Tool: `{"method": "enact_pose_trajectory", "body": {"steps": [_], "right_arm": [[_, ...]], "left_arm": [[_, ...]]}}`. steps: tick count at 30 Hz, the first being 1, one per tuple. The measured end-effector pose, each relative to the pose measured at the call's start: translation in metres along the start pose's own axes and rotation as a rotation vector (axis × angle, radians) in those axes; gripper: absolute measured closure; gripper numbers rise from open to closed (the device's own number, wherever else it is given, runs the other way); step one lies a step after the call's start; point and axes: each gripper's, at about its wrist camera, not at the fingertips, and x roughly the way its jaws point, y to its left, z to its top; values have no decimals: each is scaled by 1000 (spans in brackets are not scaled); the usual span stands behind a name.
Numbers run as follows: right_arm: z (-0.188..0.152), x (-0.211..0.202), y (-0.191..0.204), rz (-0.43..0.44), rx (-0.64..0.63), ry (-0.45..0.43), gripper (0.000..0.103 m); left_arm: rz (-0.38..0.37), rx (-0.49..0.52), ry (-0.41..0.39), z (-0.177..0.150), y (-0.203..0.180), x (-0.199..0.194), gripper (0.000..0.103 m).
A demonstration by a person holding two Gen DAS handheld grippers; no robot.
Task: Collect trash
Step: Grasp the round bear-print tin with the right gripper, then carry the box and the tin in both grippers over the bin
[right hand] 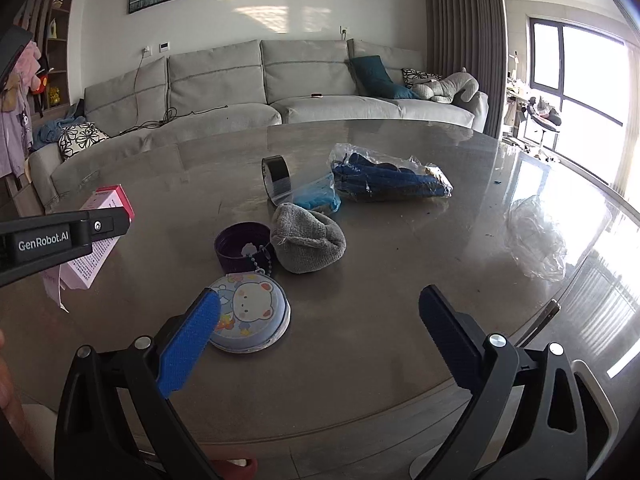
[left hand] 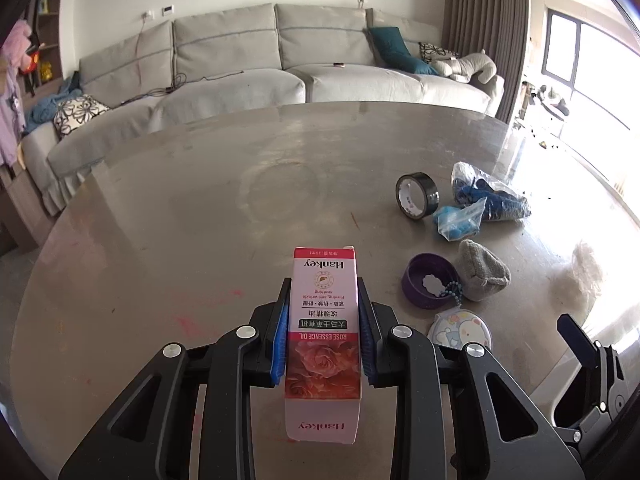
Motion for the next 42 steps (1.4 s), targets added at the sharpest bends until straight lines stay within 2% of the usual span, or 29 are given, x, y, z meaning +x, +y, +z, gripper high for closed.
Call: {"method": "enact_pose_trajectory", "body": {"steps": [3, 11, 13, 14, 21, 27, 33, 38, 40, 42], "right_arm": [[-2, 9, 11, 18, -23, 17, 4], [-5, 26, 24, 67, -30, 41, 5], [-7, 26, 27, 52, -49, 35, 20], [-6, 24, 27, 68, -53, 31, 46], [-1, 14, 17, 83, 5, 38, 46], [6, -11, 12, 47, -40, -7, 46], [9, -41, -5, 34, -21, -56, 46], [7, -71, -26, -6, 5, -95, 46], [4, -82, -37, -33, 14, -104, 46], [-1, -92, -47, -59, 27, -111, 46]], "left_arm": [[-26, -30, 34, 0, 8, 9, 74], [-37, -54, 14, -3, 11, 11, 74], [-41, -57, 7, -3, 11, 10, 74], [-40, -57, 4, -3, 11, 10, 74], [-31, -39, -14, -6, 7, 5, 74], [-31, -23, -29, -6, 3, 3, 74], [-21, 25, -61, -8, -9, -3, 74], [-51, 85, -103, -13, -25, -12, 74], [-42, 122, -130, -17, -35, -18, 74], [-98, 145, -148, -21, -46, -24, 74]]}}
